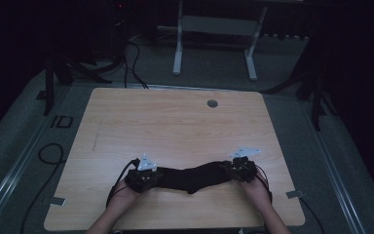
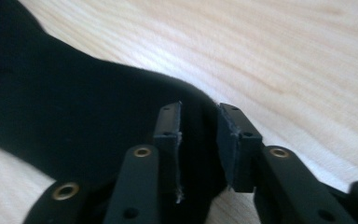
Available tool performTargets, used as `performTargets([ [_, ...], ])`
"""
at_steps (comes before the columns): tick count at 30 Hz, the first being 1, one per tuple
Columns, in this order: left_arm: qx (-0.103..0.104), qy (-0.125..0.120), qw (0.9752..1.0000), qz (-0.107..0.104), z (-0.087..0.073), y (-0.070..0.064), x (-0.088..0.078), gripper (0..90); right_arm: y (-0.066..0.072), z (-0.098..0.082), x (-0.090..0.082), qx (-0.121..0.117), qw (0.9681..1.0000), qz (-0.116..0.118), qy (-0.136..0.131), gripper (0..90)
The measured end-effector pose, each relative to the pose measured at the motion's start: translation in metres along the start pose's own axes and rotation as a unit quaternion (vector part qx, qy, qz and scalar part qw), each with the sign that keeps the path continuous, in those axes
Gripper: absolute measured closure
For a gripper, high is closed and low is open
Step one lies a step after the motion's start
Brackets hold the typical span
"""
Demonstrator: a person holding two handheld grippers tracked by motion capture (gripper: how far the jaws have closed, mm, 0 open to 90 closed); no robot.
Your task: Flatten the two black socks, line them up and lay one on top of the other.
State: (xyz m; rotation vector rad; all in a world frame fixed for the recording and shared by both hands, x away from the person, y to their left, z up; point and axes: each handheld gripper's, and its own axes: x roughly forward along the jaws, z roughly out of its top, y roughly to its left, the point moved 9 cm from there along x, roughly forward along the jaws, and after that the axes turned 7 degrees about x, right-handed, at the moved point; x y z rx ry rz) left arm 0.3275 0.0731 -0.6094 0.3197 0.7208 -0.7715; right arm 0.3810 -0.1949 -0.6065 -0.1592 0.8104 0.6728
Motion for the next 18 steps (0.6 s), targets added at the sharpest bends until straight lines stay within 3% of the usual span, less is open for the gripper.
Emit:
performTargets([
  [2,0.001,-0.005,0.9999,0.009,0.003,0.002,-0.005,73.6,0.003,0.007,-0.008,-0.012,0.9998,-0.009,-0.017,54.7],
  [5,0.001,-0.010,0.9997,0.021,0.006,0.005,-0.011,66.4,0.010,0.017,-0.016,-0.012,0.9993,-0.003,-0.035,52.8],
  [6,-0.005,-0.016,0.9997,0.018,0.007,0.006,-0.013,66.4,0.012,0.020,-0.018,-0.011,0.9992,0.002,-0.038,54.5],
  [9,-0.003,-0.036,0.9994,0.004,0.011,-0.001,-0.015,71.9,0.026,0.023,-0.019,-0.032,0.9984,0.017,-0.042,78.4],
  [11,0.002,-0.040,0.9992,-0.002,0.013,-0.008,-0.012,79.7,0.038,0.023,-0.017,-0.044,0.9978,0.027,-0.042,89.7],
  [16,0.023,-0.020,0.9993,-0.024,0.013,-0.026,0.005,85.1,0.069,0.017,0.000,-0.066,0.9954,0.066,-0.020,89.9],
  [18,0.025,-0.011,0.9991,-0.031,0.011,-0.029,0.012,85.1,0.077,0.014,0.007,-0.076,0.9946,0.070,-0.010,89.8],
])
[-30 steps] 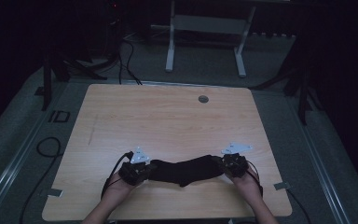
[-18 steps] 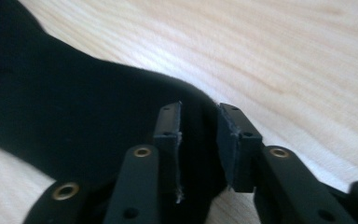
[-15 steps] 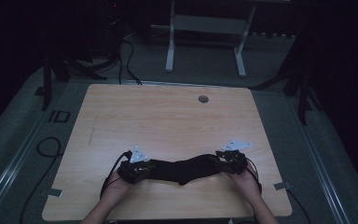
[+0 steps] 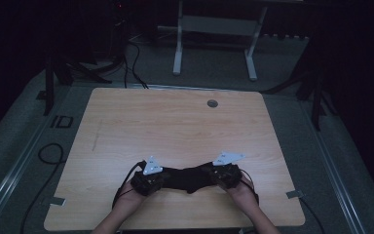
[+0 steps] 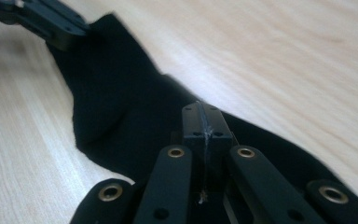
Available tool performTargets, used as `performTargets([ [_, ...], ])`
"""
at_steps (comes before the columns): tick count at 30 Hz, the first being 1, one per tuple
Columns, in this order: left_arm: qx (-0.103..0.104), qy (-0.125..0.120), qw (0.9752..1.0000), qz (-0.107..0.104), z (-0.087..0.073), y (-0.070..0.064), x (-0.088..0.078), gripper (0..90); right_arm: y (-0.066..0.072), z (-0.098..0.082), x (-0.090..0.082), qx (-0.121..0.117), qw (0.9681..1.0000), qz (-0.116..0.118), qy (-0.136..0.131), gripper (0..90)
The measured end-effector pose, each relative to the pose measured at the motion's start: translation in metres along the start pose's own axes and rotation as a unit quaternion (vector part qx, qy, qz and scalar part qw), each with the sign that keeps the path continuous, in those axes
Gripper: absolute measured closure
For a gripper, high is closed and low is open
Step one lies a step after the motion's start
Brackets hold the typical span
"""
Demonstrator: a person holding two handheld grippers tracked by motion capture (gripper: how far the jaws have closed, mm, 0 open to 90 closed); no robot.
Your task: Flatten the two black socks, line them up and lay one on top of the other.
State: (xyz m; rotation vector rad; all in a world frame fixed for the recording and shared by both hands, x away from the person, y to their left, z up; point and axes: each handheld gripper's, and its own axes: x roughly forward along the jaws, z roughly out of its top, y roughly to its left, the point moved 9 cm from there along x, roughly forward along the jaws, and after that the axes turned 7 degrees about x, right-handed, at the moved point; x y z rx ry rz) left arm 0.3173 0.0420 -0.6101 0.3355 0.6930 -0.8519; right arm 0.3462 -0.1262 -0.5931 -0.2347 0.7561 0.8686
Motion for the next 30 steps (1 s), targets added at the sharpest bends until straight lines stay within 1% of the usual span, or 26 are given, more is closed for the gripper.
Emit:
performTargets([
  [1,0.001,0.004,1.0000,0.000,-0.002,0.000,0.003,85.1,0.003,-0.002,0.004,-0.001,1.0000,0.007,0.004,89.9],
  [2,0.002,0.010,0.9999,0.000,-0.004,0.000,0.005,85.1,0.005,-0.004,0.007,-0.004,0.9999,0.010,0.009,89.9],
  [3,0.002,0.010,0.9999,0.000,-0.004,0.000,0.005,85.1,0.005,-0.004,0.007,-0.004,0.9999,0.010,0.009,89.9],
  [4,-0.001,0.018,0.9998,-0.003,-0.008,0.001,0.010,85.2,0.006,-0.010,0.014,-0.010,0.9997,0.009,0.022,89.8],
  [7,-0.006,0.014,0.9999,-0.006,-0.010,0.002,0.010,86.7,-0.001,-0.020,0.019,-0.011,0.9993,-0.001,0.037,89.8],
  [8,-0.006,0.014,0.9999,-0.006,-0.010,0.002,0.010,86.7,-0.001,-0.020,0.019,-0.011,0.9993,-0.001,0.037,89.8],
  [9,-0.003,0.016,0.9998,-0.007,-0.011,0.002,0.010,86.7,-0.005,-0.024,0.018,0.001,0.9995,0.003,0.032,89.8],
  [10,-0.002,0.016,0.9999,-0.006,-0.011,0.003,0.010,86.7,-0.007,-0.025,0.016,0.003,0.9994,0.002,0.033,89.8],
  [12,-0.002,0.015,0.9999,-0.005,-0.012,0.003,0.009,86.8,-0.014,-0.028,0.012,-0.001,0.9992,-0.013,0.037,89.8],
  [14,0.000,0.014,0.9999,-0.004,-0.012,0.003,0.009,86.7,-0.022,-0.030,0.008,0.009,0.9993,-0.016,0.034,89.8],
  [15,-0.001,0.014,0.9999,-0.004,-0.012,0.003,0.010,86.6,-0.025,-0.032,0.006,0.018,0.9992,-0.016,0.031,89.8],
  [16,-0.001,0.014,0.9999,-0.004,-0.011,0.003,0.010,86.6,-0.027,-0.032,0.005,0.026,0.9991,-0.013,0.029,89.8],
  [19,0.003,0.012,0.9999,-0.004,-0.009,0.003,0.012,84.9,-0.027,-0.032,0.005,0.028,0.9991,-0.015,0.029,88.0],
  [21,0.006,0.011,0.9999,-0.009,-0.008,0.003,0.012,80.2,-0.026,-0.030,0.006,0.021,0.9992,-0.018,0.028,82.5],
  [22,0.011,0.007,0.9998,-0.011,-0.006,0.003,0.012,77.9,-0.025,-0.028,0.006,0.022,0.9993,-0.015,0.025,79.8],
  [23,0.016,-0.001,0.9997,-0.018,-0.004,0.001,0.012,71.9,-0.025,-0.027,0.005,0.025,0.9994,-0.014,0.020,76.4],
  [24,0.020,-0.006,0.9996,-0.017,-0.003,0.001,0.011,67.2,-0.025,-0.025,0.004,0.028,0.9994,-0.015,0.014,75.1],
  [25,0.022,-0.012,0.9996,-0.015,-0.001,0.001,0.010,64.5,-0.024,-0.022,0.002,0.026,0.9995,-0.014,0.007,71.4],
  [26,0.023,-0.021,0.9994,-0.017,0.001,0.000,0.009,58.3,-0.023,-0.020,0.000,0.025,0.9996,-0.016,0.001,65.6],
  [27,0.025,-0.025,0.9993,-0.013,0.002,0.001,0.008,53.9,-0.024,-0.018,-0.003,0.020,0.9995,-0.024,-0.004,59.6],
  [28,0.023,-0.031,0.9992,-0.010,0.003,0.002,0.008,48.2,-0.025,-0.016,-0.005,0.019,0.9992,-0.032,-0.012,55.5],
  [29,0.020,-0.037,0.9991,-0.002,0.004,0.004,0.006,41.0,-0.027,-0.014,-0.007,0.021,0.9990,-0.035,-0.018,50.1],
  [30,0.016,-0.045,0.9988,-0.003,0.004,0.005,0.005,36.9,-0.029,-0.013,-0.009,0.026,0.9986,-0.038,-0.026,43.4],
])
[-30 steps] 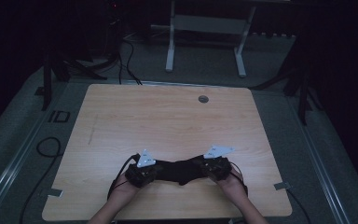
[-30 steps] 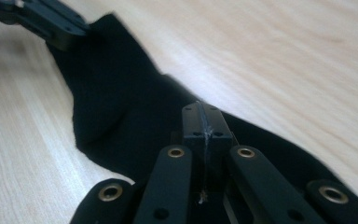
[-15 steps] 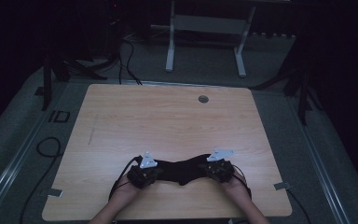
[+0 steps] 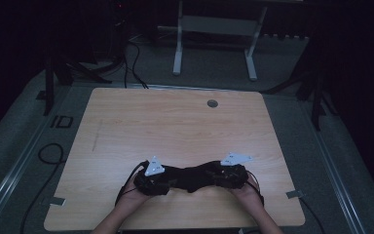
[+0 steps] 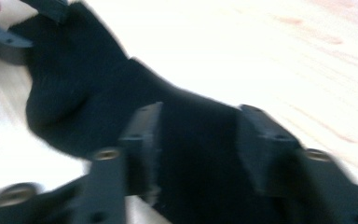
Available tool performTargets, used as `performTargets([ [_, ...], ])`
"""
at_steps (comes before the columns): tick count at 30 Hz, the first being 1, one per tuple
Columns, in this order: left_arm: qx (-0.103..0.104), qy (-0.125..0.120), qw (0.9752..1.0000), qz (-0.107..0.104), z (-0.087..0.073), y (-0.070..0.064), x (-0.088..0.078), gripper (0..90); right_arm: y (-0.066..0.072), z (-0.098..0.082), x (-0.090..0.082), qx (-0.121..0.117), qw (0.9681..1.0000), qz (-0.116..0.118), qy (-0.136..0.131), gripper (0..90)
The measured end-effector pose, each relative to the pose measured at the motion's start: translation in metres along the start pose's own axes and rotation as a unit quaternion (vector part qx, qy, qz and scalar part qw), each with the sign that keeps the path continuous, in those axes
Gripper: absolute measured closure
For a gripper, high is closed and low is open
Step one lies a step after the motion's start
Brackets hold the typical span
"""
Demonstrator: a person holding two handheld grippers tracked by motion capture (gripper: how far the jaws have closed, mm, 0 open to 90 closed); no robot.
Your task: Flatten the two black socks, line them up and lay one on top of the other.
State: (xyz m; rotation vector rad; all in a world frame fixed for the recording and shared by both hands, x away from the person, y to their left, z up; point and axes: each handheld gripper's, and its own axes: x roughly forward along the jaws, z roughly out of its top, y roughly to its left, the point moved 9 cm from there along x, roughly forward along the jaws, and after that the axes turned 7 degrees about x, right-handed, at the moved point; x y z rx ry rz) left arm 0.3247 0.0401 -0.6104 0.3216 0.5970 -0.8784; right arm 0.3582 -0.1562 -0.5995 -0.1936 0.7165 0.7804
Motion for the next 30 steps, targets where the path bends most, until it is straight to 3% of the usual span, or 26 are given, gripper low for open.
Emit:
performTargets([
  [4,-0.009,-0.030,0.9991,0.030,0.000,0.009,-0.006,14.7,-0.009,0.003,-0.004,0.014,0.9996,-0.011,-0.024,23.4],
  [6,-0.014,-0.041,0.9982,0.041,-0.001,0.012,-0.011,12.9,-0.011,0.000,-0.005,0.017,0.9995,-0.003,-0.025,10.6],
  [9,-0.014,-0.053,0.9972,0.052,-0.002,0.016,-0.017,5.4,-0.018,-0.002,-0.006,0.010,0.9987,-0.033,-0.037,10.6],
  [15,-0.015,-0.056,0.9967,0.057,-0.007,0.018,-0.027,2.8,-0.027,-0.003,-0.011,0.013,0.9976,-0.039,-0.056,10.6],
  [30,-0.025,-0.064,0.9947,0.077,-0.025,0.029,-0.044,2.9,-0.051,-0.020,-0.024,0.031,0.9957,-0.067,-0.056,10.6],
])
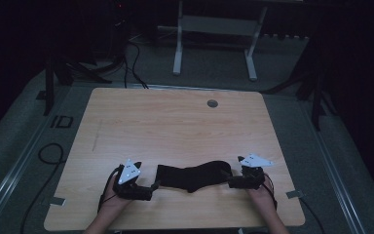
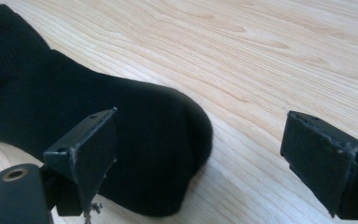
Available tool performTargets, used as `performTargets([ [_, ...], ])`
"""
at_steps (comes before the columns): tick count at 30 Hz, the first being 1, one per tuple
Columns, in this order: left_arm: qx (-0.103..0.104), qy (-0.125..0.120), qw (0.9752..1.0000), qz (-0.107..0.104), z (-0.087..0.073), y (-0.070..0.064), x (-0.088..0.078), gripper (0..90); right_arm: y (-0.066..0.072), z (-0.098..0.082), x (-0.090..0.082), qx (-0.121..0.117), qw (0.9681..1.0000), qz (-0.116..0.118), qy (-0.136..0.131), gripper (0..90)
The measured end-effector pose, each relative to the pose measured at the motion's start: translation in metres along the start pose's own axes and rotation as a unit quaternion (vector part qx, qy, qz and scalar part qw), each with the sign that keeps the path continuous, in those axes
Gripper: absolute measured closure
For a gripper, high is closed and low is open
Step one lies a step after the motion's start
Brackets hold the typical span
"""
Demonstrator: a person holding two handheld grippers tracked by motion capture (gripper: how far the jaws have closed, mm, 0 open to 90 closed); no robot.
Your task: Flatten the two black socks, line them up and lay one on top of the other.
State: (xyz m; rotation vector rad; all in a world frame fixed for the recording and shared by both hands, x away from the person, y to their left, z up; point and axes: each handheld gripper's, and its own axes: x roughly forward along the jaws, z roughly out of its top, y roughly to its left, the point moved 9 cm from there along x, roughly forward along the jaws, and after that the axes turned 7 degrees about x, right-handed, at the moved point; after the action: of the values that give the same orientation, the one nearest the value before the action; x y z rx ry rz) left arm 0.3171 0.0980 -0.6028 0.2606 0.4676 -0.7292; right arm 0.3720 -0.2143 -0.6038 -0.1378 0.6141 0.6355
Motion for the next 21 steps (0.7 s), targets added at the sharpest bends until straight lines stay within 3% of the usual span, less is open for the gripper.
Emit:
performTargets([
  [11,-0.001,-0.002,0.9997,0.025,-0.012,0.012,-0.012,2.9,-0.023,-0.006,-0.012,0.013,0.9995,-0.028,-0.009,10.6],
  [21,-0.012,-0.009,0.9980,0.061,-0.026,0.033,-0.035,3.0,-0.047,-0.014,-0.027,0.026,0.9983,-0.049,-0.018,10.7],
])
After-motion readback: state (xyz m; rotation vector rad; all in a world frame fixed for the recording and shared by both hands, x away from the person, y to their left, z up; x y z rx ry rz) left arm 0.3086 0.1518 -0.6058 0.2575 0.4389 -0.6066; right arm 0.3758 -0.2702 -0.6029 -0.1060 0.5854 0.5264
